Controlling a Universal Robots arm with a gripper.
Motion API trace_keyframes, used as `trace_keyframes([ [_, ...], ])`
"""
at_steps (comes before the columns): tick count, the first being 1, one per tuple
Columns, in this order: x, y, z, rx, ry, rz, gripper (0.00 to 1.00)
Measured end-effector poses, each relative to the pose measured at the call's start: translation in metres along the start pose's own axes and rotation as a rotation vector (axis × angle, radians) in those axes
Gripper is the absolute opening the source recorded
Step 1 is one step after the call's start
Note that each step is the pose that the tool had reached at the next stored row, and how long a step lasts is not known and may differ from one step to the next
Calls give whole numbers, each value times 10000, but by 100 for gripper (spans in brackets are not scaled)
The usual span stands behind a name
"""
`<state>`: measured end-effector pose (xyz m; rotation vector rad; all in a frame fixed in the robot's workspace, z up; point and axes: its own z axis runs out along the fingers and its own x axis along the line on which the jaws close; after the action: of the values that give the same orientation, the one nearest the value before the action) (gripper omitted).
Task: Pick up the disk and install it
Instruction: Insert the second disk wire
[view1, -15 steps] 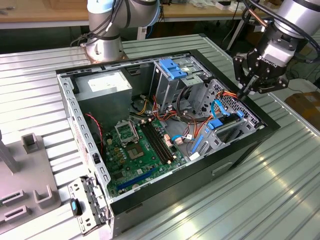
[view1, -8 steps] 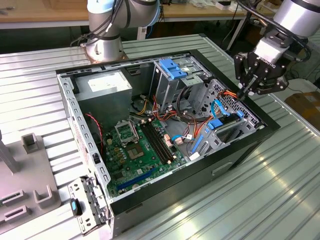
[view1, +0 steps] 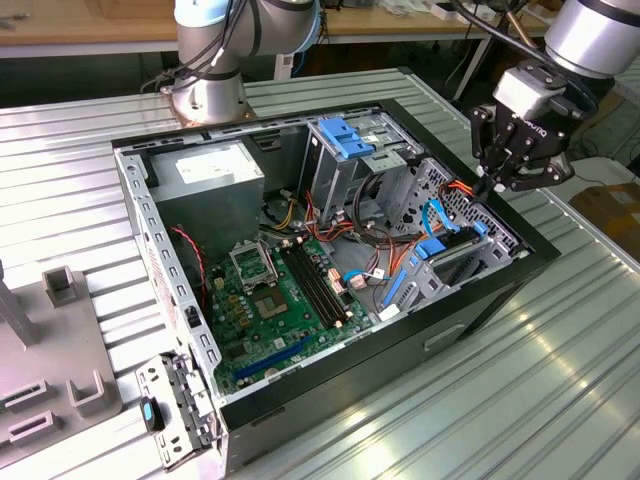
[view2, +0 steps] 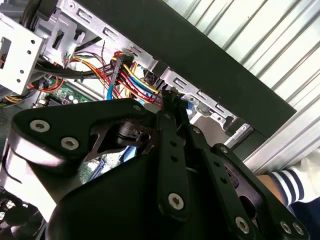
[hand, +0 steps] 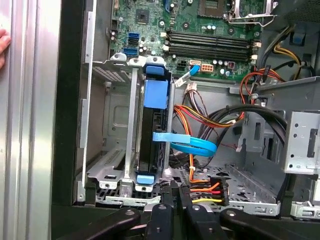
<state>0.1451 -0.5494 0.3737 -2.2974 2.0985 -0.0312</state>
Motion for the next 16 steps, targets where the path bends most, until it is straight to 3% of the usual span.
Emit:
trace_keyframes([
  [3, 5, 49, -1, 0, 1, 15, 16],
  [16, 102, 139, 6, 1, 9, 213, 16],
])
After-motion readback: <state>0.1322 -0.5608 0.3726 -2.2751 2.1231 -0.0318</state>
